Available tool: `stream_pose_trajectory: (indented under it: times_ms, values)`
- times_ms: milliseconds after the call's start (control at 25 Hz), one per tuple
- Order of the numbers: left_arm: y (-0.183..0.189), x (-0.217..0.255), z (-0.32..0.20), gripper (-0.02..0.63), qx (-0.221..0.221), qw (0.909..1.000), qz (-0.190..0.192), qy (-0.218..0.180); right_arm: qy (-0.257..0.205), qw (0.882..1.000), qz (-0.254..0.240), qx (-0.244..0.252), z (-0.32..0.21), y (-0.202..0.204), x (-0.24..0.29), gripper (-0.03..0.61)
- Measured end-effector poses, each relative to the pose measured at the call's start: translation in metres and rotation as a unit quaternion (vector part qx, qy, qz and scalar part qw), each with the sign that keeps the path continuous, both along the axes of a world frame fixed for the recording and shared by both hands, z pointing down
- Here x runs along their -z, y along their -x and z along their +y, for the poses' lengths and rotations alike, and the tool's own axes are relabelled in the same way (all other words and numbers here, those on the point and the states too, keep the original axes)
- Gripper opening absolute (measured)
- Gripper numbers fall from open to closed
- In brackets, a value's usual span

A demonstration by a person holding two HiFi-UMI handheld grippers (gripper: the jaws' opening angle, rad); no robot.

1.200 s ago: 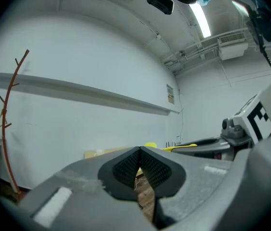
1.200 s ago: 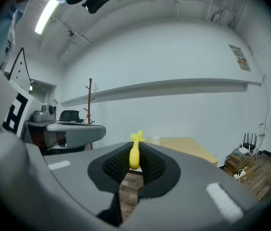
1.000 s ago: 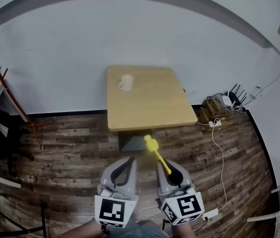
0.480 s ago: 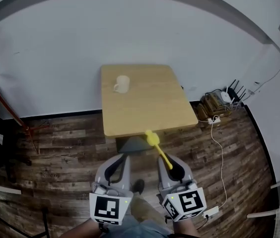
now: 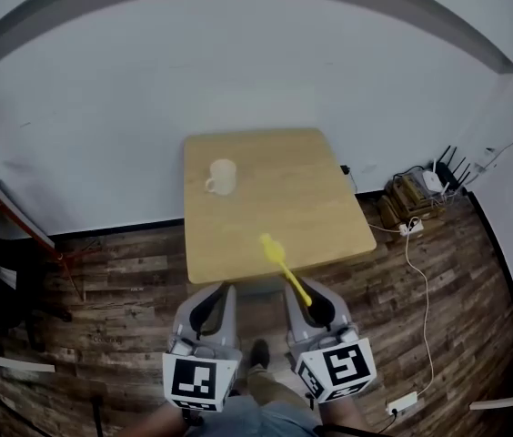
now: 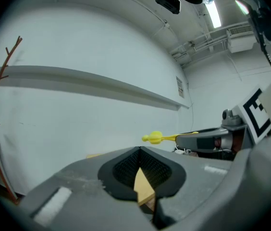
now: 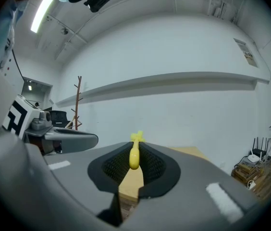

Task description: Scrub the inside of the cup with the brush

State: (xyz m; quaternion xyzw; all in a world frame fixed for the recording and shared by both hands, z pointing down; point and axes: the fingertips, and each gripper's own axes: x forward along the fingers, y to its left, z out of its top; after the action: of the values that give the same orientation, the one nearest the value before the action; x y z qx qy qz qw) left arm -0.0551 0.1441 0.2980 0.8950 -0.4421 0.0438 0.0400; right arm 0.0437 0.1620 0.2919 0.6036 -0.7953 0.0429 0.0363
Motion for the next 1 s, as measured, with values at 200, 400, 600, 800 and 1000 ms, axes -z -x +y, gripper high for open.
stream_pose_trajectory:
  times_ms: [200,400,600,800,1000]
  values:
    - [-0.025,0.006,-0.039,0.02,0.007,0.9995,-0.027,-0.013,-0.009,1.0,-0.016,0.006,-0.039,-0.031,0.008,0.041]
    - [-0.052,0.003,-0.07,0.02,0.012,0.9985,-0.051,-0.014,-0.014,0.999,-0.024,0.022,-0.077,-0.053,0.011,0.041]
    - [-0.072,0.003,-0.092,0.02,0.019,0.998,-0.058,-0.017,-0.016,0.998,-0.032,0.042,-0.103,-0.068,0.009,0.041]
    - [-0.072,0.004,-0.111,0.02,0.026,0.9964,-0.079,-0.018,-0.018,0.998,-0.046,0.049,-0.124,-0.074,0.009,0.041]
    - [-0.066,0.006,-0.137,0.02,0.047,0.9962,-0.072,-0.015,-0.016,0.997,-0.048,0.057,-0.149,-0.075,0.006,0.041]
